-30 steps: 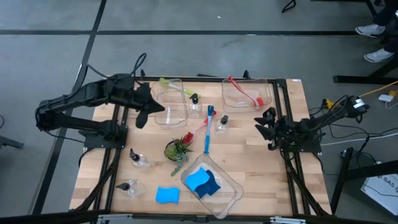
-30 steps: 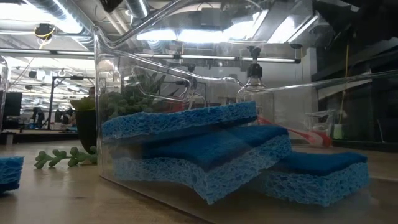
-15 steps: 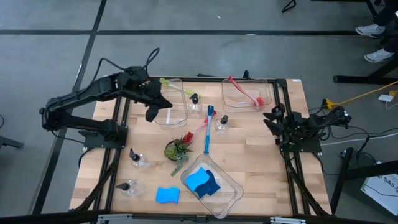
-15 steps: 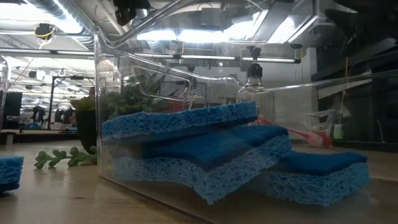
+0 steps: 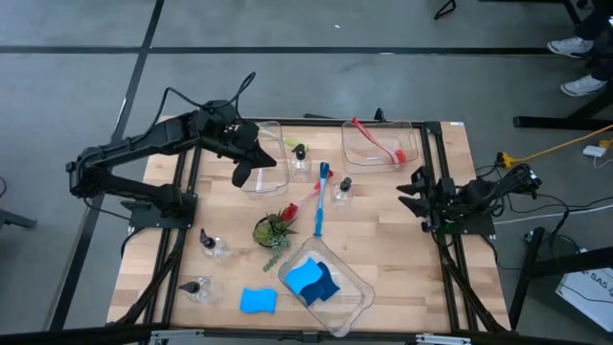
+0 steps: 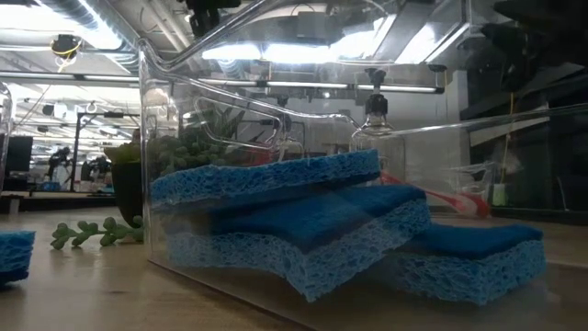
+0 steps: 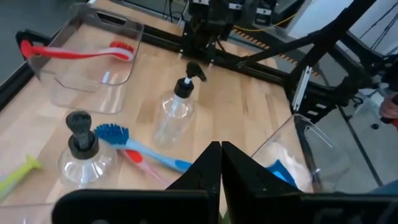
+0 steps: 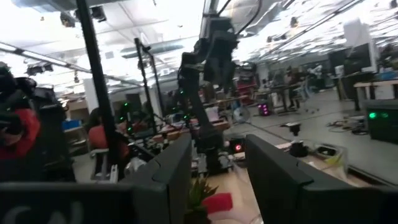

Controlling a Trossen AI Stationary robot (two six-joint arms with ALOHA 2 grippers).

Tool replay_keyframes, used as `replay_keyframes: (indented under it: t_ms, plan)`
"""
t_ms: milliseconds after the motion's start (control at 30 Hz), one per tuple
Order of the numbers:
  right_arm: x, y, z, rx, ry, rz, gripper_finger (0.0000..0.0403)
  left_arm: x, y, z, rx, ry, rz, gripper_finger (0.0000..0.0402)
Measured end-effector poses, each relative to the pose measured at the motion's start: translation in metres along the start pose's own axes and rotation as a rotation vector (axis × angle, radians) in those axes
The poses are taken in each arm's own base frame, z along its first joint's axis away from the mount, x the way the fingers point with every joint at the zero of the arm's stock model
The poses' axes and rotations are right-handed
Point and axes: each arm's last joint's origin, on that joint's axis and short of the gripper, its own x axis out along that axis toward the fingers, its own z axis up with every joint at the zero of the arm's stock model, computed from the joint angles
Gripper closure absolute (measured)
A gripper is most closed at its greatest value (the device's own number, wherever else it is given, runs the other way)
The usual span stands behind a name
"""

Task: Pick & Place Kitchen Sink Supplies
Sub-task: Put the transparent soap dispenser into the top left transparent bin

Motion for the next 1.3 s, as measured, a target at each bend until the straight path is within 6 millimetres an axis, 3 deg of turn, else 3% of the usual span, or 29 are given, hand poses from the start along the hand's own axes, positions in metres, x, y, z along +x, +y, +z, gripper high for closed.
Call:
replay_keyframes:
  t_ms: [367, 533, 767, 1033, 1300]
  plan:
    - [0.0, 0.001, -0.004, -0.061, 0.038, 0.052, 0.0254, 0.015, 0.006, 0.006, 0.008, -0.028, -0.01, 0.0396]
    - [0.0, 0.002, -0.004, -0.105, 0.043, 0.07, 0.0254, 0.015, 0.005, 0.008, -0.082, -0.044, -0.02, 0.0396]
    - [0.0, 0.002, -0.003, -0.148, 0.032, 0.073, 0.0254, 0.015, 0.006, 0.009, -0.082, -0.062, 0.022, 0.0396]
    - [-0.002, 0.011, 0.005, -0.12, -0.057, 0.392, 0.0254, 0.015, 0.008, 0.009, -0.134, -0.079, 0.087, 0.0396]
    - [-0.003, 0.011, -0.006, -0.126, 0.055, 0.416, 0.0254, 0.015, 0.009, 0.009, -0.057, -0.078, 0.109, 0.0395]
